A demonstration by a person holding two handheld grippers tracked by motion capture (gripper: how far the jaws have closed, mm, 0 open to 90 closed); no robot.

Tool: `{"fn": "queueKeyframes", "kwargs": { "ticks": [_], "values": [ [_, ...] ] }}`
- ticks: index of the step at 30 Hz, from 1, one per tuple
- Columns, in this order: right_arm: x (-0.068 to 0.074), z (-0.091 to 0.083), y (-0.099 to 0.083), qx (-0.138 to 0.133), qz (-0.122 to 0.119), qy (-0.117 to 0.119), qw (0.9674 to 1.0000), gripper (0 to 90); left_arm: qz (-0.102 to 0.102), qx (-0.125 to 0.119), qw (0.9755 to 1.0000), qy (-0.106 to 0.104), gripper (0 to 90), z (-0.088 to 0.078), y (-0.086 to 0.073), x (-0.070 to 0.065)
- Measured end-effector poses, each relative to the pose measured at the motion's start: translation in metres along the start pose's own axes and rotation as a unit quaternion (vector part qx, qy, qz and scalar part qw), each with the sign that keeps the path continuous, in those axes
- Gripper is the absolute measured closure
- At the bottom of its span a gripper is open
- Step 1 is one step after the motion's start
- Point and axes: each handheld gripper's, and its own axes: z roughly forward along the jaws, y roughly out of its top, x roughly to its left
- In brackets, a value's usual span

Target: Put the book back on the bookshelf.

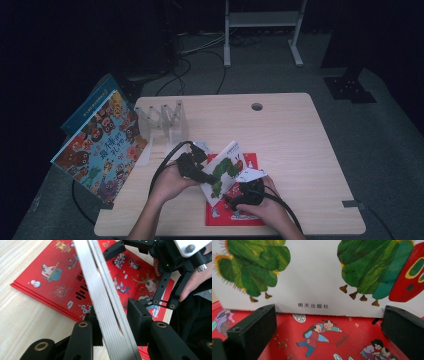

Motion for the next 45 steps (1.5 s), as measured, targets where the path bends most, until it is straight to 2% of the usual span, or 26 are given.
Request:
{"fn": "queueKeyframes", "kwargs": {
  "ticks": [2,5,8,10,11,13,14,16,17,19,20,23,24,26,27,29,31,32,37,45],
  "values": [
    [0.0,-0.001,0.0,0.0,0.002,0.0,1.0,3.4,-0.001,0.002,1.0,0.008,69.2,-0.001,0.002,0.0],
    [-0.005,-0.006,0.001,0.001,0.0,0.0,1.0,14.6,0.004,0.009,0.9998,0.018,70.8,-0.004,0.005,0.0],
    [-0.011,-0.011,0.0,0.0,-0.004,-0.012,0.9999,17.1,0.008,0.012,0.9995,0.028,73.3,-0.006,0.007,-0.001],
    [-0.017,-0.016,-0.001,-0.008,0.003,-0.02,0.9998,17.3,0.01,0.015,0.9993,0.031,74.7,-0.008,0.008,0.0],
    [-0.027,-0.022,-0.001,-0.009,0.012,-0.032,0.9994,17.5,0.009,0.015,0.9994,0.031,74.8,-0.008,0.008,0.0],
    [-0.039,-0.027,-0.003,-0.013,0.015,-0.046,0.9987,17.5,0.006,0.015,0.9994,0.029,74.9,-0.01,0.008,0.001],
    [-0.039,-0.027,-0.003,-0.013,0.015,-0.046,0.9987,17.5,0.005,0.015,0.9994,0.03,74.9,-0.011,0.008,0.001],
    [-0.053,-0.032,-0.006,-0.012,0.03,-0.062,0.9976,17.5,0.006,0.013,0.9994,0.032,75.0,-0.014,0.009,0.001],
    [-0.07,-0.038,-0.009,-0.009,0.053,-0.081,0.9953,17.5,0.006,0.015,0.9994,0.031,75.0,-0.016,0.01,0.001],
    [-0.075,-0.04,-0.011,-0.011,0.058,-0.087,0.9945,17.6,0.004,0.012,0.9994,0.032,75.0,-0.02,0.01,0.001],
    [-0.082,-0.042,-0.012,-0.012,0.065,-0.094,0.9934,17.6,-0.001,0.01,0.9994,0.033,75.0,-0.023,0.011,0.002],
    [-0.103,-0.045,-0.017,0.003,0.083,-0.113,0.9902,17.2,0.005,0.001,0.999,0.044,75.1,-0.033,0.01,0.0],
    [-0.114,-0.045,-0.021,0.016,0.094,-0.121,0.9881,16.9,0.003,-0.002,0.9989,0.047,75.1,-0.039,0.009,0.0],
    [-0.118,-0.045,-0.023,0.023,0.096,-0.124,0.9874,16.5,0.001,-0.001,0.9988,0.048,75.1,-0.043,0.008,0.0],
    [-0.129,-0.045,-0.026,0.029,0.107,-0.133,0.985,17.2,-0.002,-0.006,0.9985,0.055,75.1,-0.05,0.006,0.0],
    [-0.132,-0.045,-0.028,0.027,0.109,-0.134,0.9845,17.3,-0.007,-0.008,0.9982,0.059,75.1,-0.055,0.004,0.0],
    [-0.142,-0.044,-0.033,0.028,0.118,-0.145,0.9819,17.3,-0.018,-0.014,0.9976,0.065,75.1,-0.065,-0.002,0.001],
    [-0.142,-0.044,-0.033,0.028,0.118,-0.145,0.9819,17.3,-0.018,-0.014,0.9976,0.065,75.1,-0.065,-0.002,0.001],
    [-0.152,-0.044,-0.037,0.023,0.133,-0.15,0.9795,15.3,-0.036,-0.026,0.9959,0.078,75.1,-0.088,-0.017,0.005],
    [-0.155,-0.042,-0.037,0.027,0.133,-0.15,0.9793,11.7,-0.066,-0.047,0.9915,0.102,75.0,-0.122,-0.041,0.01]
  ]
}}
